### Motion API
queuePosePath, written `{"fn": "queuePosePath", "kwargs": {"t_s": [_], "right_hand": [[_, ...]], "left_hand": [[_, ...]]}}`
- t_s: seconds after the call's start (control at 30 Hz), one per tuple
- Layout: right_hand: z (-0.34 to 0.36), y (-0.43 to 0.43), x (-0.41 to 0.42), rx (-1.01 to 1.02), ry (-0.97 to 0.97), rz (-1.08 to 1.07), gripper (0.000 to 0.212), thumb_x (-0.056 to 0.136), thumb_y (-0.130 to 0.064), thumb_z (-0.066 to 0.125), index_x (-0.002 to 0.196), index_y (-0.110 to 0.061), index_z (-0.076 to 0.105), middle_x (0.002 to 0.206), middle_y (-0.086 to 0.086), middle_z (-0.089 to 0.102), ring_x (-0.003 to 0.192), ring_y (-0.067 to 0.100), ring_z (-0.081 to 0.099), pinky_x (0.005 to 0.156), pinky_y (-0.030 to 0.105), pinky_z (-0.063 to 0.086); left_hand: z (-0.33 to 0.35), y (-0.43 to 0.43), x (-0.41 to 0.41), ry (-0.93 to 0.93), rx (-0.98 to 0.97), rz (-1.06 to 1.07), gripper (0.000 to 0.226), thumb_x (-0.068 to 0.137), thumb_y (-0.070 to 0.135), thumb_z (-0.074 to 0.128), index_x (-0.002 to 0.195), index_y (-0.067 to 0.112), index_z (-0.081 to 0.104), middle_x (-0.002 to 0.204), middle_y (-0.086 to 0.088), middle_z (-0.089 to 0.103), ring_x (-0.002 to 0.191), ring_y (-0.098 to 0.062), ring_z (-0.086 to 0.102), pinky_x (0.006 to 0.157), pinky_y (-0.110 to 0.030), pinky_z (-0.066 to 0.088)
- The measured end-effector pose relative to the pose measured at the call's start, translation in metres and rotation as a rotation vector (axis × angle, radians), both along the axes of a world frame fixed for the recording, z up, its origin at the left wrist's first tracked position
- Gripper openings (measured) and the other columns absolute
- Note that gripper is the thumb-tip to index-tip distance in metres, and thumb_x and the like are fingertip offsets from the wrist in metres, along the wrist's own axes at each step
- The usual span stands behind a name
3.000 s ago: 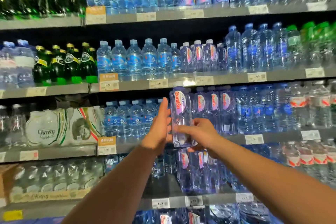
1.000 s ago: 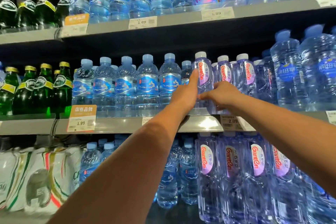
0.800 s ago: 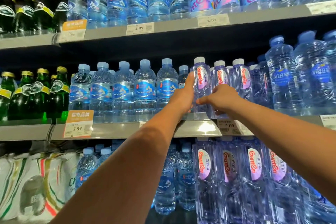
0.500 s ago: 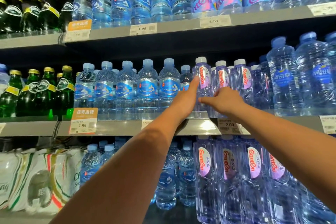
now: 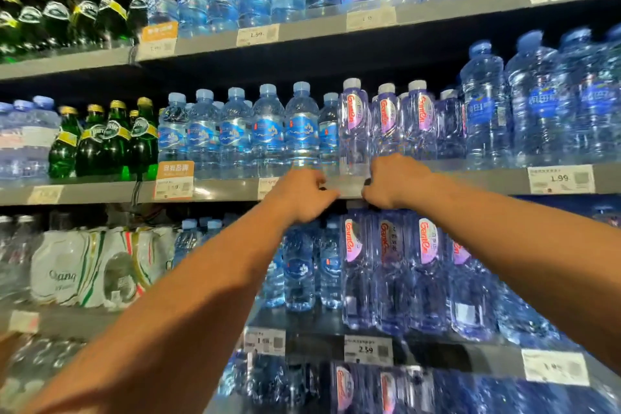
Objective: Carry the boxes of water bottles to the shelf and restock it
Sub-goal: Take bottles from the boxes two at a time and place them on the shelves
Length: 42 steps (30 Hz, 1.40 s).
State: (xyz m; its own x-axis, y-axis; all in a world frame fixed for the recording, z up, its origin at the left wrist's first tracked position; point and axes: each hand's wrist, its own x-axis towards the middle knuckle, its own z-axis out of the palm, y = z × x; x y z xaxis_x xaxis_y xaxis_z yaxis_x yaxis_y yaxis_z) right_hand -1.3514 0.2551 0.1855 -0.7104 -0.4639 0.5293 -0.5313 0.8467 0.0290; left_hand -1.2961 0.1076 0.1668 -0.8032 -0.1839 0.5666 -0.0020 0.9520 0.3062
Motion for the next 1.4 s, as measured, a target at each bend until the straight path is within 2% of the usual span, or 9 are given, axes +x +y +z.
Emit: {"fn": "queuePosePath", "kwargs": {"t_s": [0.1,0.23,0.53,0.83,0.97,1.1,1.2,1.3,1.4], "right_hand": [[-0.018,0.003,0.017,0.077,-0.058,0.02,0.022,0.088,-0.024,0.054,0.102,-0.008,0.06,0.108,0.017,0.061,0.088,0.031,0.059,0.062,0.024,0.04],[-0.038,-0.002,0.043,0.117,-0.109,0.036,0.012,0.082,-0.016,0.054,0.073,-0.007,0.053,0.08,0.013,0.054,0.056,0.02,0.045,0.052,0.023,0.036],[-0.083,-0.065,0.134,0.117,-0.179,0.169,0.028,0.084,-0.019,0.053,0.059,-0.012,0.042,0.071,0.009,0.045,0.074,0.028,0.049,0.066,0.029,0.041],[-0.177,-0.141,0.251,0.137,-0.425,0.136,0.029,0.09,-0.021,0.048,0.064,-0.01,0.042,0.08,0.01,0.053,0.064,0.022,0.049,0.056,0.025,0.04],[-0.236,-0.158,0.292,0.177,-0.472,0.182,0.027,0.09,-0.022,0.047,0.097,-0.001,0.063,0.107,0.017,0.063,0.097,0.032,0.061,0.076,0.032,0.047],[-0.295,-0.168,0.318,0.253,-0.522,0.179,0.034,0.091,-0.025,0.045,0.114,-0.004,0.057,0.114,0.015,0.06,0.095,0.032,0.057,0.078,0.035,0.047],[-0.331,-0.176,0.325,0.289,-0.591,0.2,0.028,0.09,-0.02,0.046,0.108,-0.005,0.061,0.1,0.013,0.064,0.08,0.027,0.057,0.076,0.034,0.049],[-0.369,-0.183,0.321,0.3,-0.701,0.214,0.028,0.09,-0.017,0.046,0.064,-0.007,0.049,0.075,0.011,0.056,0.065,0.022,0.049,0.06,0.027,0.041],[-0.406,-0.194,0.309,0.326,-0.736,0.225,0.029,0.088,-0.02,0.052,0.063,-0.006,0.044,0.07,0.008,0.049,0.067,0.024,0.047,0.052,0.025,0.033]], "left_hand": [[-0.017,-0.007,0.022,-0.086,-0.109,0.105,0.033,0.09,0.036,0.053,0.097,0.008,0.07,0.103,-0.015,0.068,0.098,-0.031,0.06,0.083,-0.033,0.05],[-0.035,-0.019,0.061,-0.219,-0.2,0.221,0.036,0.09,0.04,0.053,0.097,0.009,0.07,0.099,-0.012,0.068,0.091,-0.029,0.06,0.079,-0.034,0.05],[-0.076,-0.069,0.171,-0.397,-0.267,0.315,0.04,0.092,0.042,0.049,0.081,0.007,0.064,0.09,-0.015,0.064,0.093,-0.032,0.06,0.076,-0.035,0.045],[-0.154,-0.134,0.3,-0.508,-0.271,0.275,0.034,0.091,0.037,0.054,0.103,0.01,0.069,0.105,-0.014,0.069,0.095,-0.03,0.063,0.08,-0.036,0.052],[-0.206,-0.147,0.341,-0.533,-0.242,0.28,0.033,0.092,0.032,0.052,0.113,0.011,0.066,0.114,-0.011,0.066,0.105,-0.029,0.061,0.084,-0.032,0.049],[-0.269,-0.157,0.359,-0.604,-0.168,0.195,0.031,0.087,0.028,0.054,0.107,0.007,0.066,0.11,-0.015,0.065,0.105,-0.031,0.06,0.079,-0.033,0.046],[-0.319,-0.164,0.363,-0.695,-0.105,0.174,0.032,0.089,0.028,0.053,0.104,0.005,0.069,0.109,-0.016,0.065,0.105,-0.032,0.06,0.077,-0.033,0.045],[-0.361,-0.171,0.356,-0.77,-0.102,0.159,0.033,0.09,0.031,0.051,0.107,0.009,0.069,0.112,-0.014,0.066,0.106,-0.033,0.06,0.086,-0.037,0.049],[-0.398,-0.182,0.344,-0.896,-0.089,0.175,0.035,0.089,0.038,0.051,0.104,0.011,0.067,0.112,-0.01,0.066,0.105,-0.032,0.061,0.09,-0.038,0.05]]}}
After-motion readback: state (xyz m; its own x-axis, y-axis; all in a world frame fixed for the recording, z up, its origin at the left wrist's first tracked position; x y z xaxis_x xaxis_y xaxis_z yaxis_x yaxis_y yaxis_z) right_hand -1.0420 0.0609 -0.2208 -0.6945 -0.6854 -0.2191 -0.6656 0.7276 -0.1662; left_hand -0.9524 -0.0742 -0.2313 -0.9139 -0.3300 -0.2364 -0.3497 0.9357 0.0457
